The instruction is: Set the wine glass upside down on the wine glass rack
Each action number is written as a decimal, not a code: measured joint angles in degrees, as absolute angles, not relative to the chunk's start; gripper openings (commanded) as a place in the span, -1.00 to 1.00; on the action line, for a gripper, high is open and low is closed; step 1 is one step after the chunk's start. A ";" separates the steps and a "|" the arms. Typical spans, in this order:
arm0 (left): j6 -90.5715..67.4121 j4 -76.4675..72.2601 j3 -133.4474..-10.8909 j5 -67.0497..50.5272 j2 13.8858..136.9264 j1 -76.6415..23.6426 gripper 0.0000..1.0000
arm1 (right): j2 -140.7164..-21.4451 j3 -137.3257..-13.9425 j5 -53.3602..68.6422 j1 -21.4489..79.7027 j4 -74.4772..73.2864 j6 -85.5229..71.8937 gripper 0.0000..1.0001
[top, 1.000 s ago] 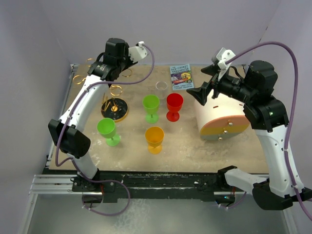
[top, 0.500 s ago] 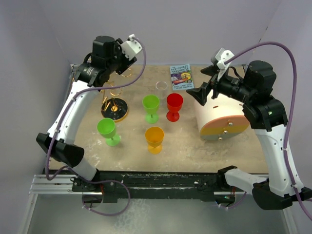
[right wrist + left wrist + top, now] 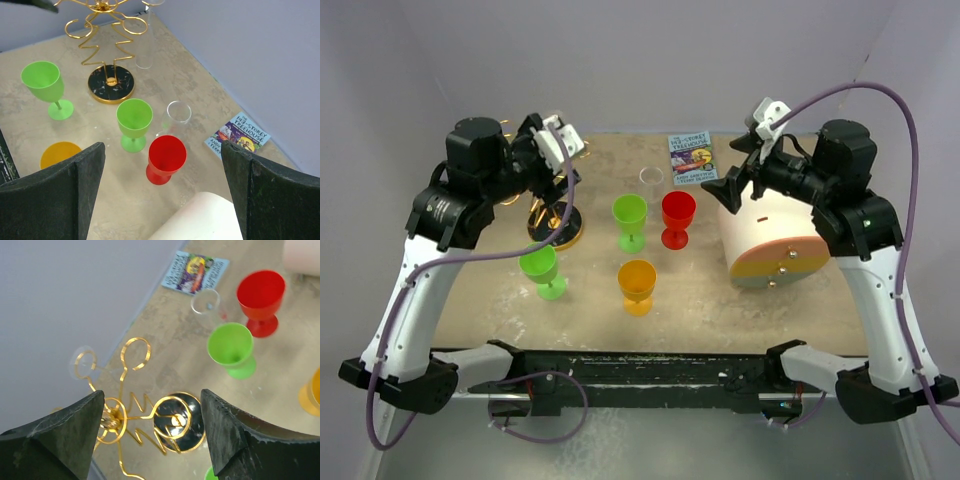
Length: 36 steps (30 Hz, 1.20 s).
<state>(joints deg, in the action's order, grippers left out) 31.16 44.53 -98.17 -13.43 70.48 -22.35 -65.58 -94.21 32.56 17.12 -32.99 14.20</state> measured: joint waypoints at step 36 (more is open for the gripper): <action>27.59 48.42 -86.21 -31.42 54.76 -6.79 0.99 | -95.09 -89.49 4.08 26.87 -35.92 18.90 -0.12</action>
